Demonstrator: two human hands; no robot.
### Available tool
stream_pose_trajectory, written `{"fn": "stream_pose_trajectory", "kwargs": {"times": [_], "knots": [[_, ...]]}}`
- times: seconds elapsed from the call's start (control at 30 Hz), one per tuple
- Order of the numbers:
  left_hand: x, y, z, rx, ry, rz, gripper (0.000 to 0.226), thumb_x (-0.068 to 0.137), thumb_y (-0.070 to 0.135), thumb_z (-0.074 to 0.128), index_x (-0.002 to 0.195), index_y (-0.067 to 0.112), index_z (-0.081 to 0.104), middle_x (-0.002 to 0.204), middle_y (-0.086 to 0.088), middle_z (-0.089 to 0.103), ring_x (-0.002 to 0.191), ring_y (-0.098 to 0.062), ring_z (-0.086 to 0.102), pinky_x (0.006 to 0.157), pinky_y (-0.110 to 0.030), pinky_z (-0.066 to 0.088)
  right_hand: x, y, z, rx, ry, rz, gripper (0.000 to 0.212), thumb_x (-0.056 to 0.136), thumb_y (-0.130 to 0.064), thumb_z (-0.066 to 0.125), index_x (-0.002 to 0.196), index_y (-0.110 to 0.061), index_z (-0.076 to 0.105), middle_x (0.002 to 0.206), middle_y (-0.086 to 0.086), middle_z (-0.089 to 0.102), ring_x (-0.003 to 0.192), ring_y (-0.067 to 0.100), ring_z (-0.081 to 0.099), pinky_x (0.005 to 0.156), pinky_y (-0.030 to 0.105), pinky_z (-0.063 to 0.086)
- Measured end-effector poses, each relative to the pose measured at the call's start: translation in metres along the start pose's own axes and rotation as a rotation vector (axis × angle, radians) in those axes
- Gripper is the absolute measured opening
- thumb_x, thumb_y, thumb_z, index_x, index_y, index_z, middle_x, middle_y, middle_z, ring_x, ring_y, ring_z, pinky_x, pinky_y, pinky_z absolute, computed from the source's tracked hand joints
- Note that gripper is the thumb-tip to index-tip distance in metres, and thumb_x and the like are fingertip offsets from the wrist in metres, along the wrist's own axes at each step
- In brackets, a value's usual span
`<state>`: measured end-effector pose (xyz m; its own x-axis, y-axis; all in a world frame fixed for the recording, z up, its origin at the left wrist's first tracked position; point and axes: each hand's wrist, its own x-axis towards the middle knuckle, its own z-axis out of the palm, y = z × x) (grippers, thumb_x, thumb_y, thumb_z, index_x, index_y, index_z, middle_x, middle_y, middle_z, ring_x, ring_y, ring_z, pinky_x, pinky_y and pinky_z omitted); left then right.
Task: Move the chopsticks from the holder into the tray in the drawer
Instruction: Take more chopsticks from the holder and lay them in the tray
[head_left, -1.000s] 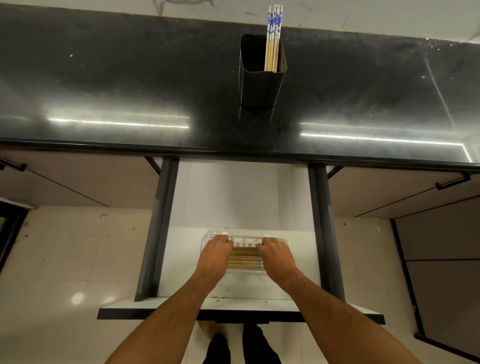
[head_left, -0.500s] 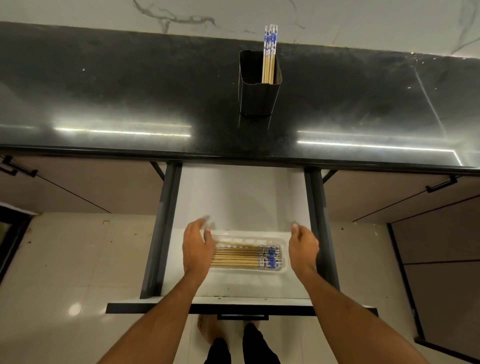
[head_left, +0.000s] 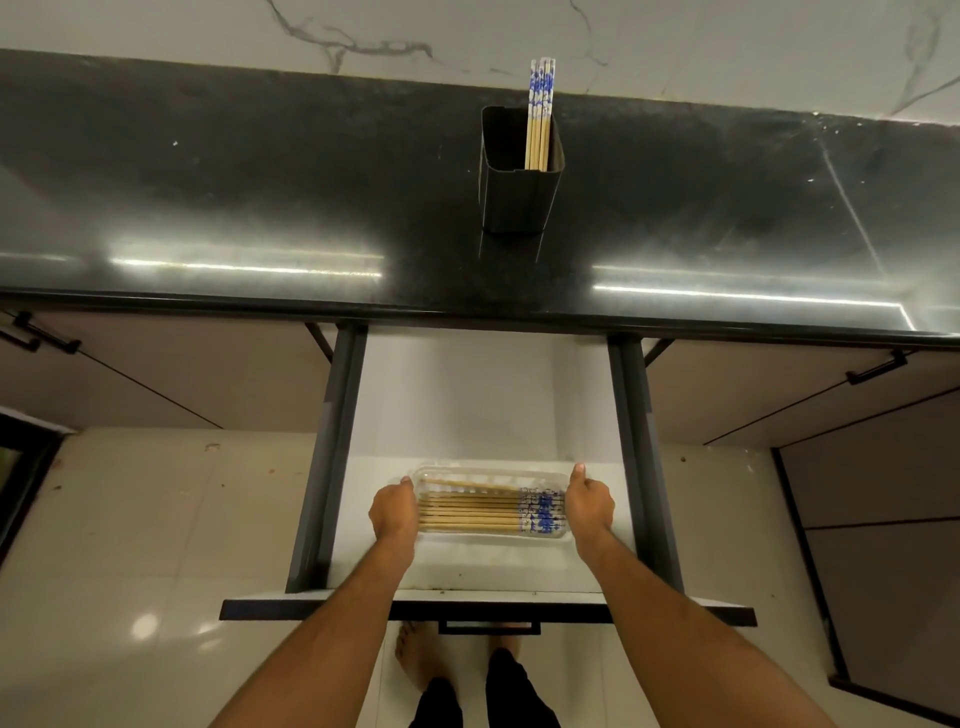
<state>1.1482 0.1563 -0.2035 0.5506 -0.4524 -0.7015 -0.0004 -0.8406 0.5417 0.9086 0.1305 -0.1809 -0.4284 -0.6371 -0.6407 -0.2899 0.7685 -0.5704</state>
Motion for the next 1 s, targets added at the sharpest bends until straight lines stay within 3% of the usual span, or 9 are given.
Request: {"fn": "stream_pose_trajectory", "kwargs": {"times": [0.1,0.2,0.27,0.33,0.43,0.57,0.67,1.0], "knots": [[-0.01,-0.002,-0.002,0.053,0.078,0.192,0.026,0.105,0.024,0.048,0.108,0.005,0.066,0.117,-0.014,0.068,0.1,-0.026,0.064,0.093,-0.043,0.056,-0.003,0.004,0.0,-0.152,0.137,-0.188,0.044,0.109,-0.036,0.038,0.103,-0.002,0.065,0.1,0.015,0.071,0.09,0.027,0.071,0.082,0.043,0.062],[-0.023,-0.008,-0.005,0.255,0.14,0.753,0.028,0.103,0.025,0.052,0.13,0.019,0.058,0.123,0.008,0.058,0.115,-0.01,0.055,0.102,-0.03,0.049,-0.01,0.012,-0.002,-0.315,0.24,-0.677,0.028,0.106,-0.028,0.049,0.121,-0.009,0.062,0.115,0.007,0.065,0.107,0.019,0.063,0.097,0.029,0.052],[-0.024,-0.011,-0.005,0.498,0.055,1.123,0.026,0.101,0.025,0.053,0.126,0.019,0.057,0.121,0.006,0.06,0.11,-0.01,0.055,0.1,-0.027,0.05,-0.011,0.017,0.0,-0.529,0.1,-1.023,0.027,0.104,-0.027,0.054,0.123,-0.009,0.061,0.117,0.006,0.064,0.106,0.017,0.06,0.096,0.027,0.052],[-0.024,-0.014,0.001,0.718,-0.085,1.326,0.026,0.099,0.029,0.054,0.123,0.018,0.057,0.118,0.001,0.062,0.107,-0.014,0.057,0.099,-0.032,0.052,-0.012,0.019,0.005,-0.761,-0.095,-1.165,0.033,0.103,-0.034,0.054,0.126,-0.011,0.058,0.121,0.006,0.063,0.108,0.018,0.059,0.097,0.034,0.054],[-0.023,-0.024,0.014,0.892,-0.204,1.358,0.04,0.096,0.043,0.054,0.128,0.019,0.052,0.124,0.002,0.058,0.113,-0.014,0.053,0.102,-0.035,0.049,-0.014,0.025,0.016,-0.976,-0.248,-1.138,0.06,0.097,-0.057,0.049,0.138,-0.013,0.049,0.136,0.006,0.057,0.123,0.022,0.053,0.107,0.04,0.047],[-0.015,-0.033,0.021,1.046,-0.173,1.23,0.07,0.097,0.059,0.045,0.146,0.009,0.041,0.145,-0.007,0.05,0.135,-0.024,0.045,0.119,-0.04,0.034,-0.007,0.031,0.022,-1.17,-0.304,-1.073,0.088,0.088,-0.072,0.048,0.149,-0.011,0.033,0.149,0.007,0.044,0.136,0.027,0.042,0.119,0.046,0.033],[-0.009,-0.034,0.023,1.117,-0.175,1.169,0.078,0.096,0.066,0.039,0.149,0.009,0.036,0.149,-0.008,0.046,0.138,-0.025,0.041,0.122,-0.041,0.027,-0.001,0.032,0.024,-1.266,-0.294,-1.08,0.092,0.087,-0.069,0.052,0.151,-0.007,0.03,0.152,0.01,0.04,0.14,0.03,0.038,0.122,0.049,0.028],[-0.008,-0.038,0.023,1.051,-0.174,1.123,0.069,0.096,0.068,0.034,0.139,0.016,0.044,0.133,-0.001,0.053,0.123,-0.02,0.048,0.116,-0.037,0.036,0.001,0.036,0.029,-1.238,-0.291,-1.02,0.084,0.09,-0.062,0.057,0.151,-0.011,0.032,0.15,0.008,0.043,0.138,0.027,0.04,0.122,0.048,0.03]]}}
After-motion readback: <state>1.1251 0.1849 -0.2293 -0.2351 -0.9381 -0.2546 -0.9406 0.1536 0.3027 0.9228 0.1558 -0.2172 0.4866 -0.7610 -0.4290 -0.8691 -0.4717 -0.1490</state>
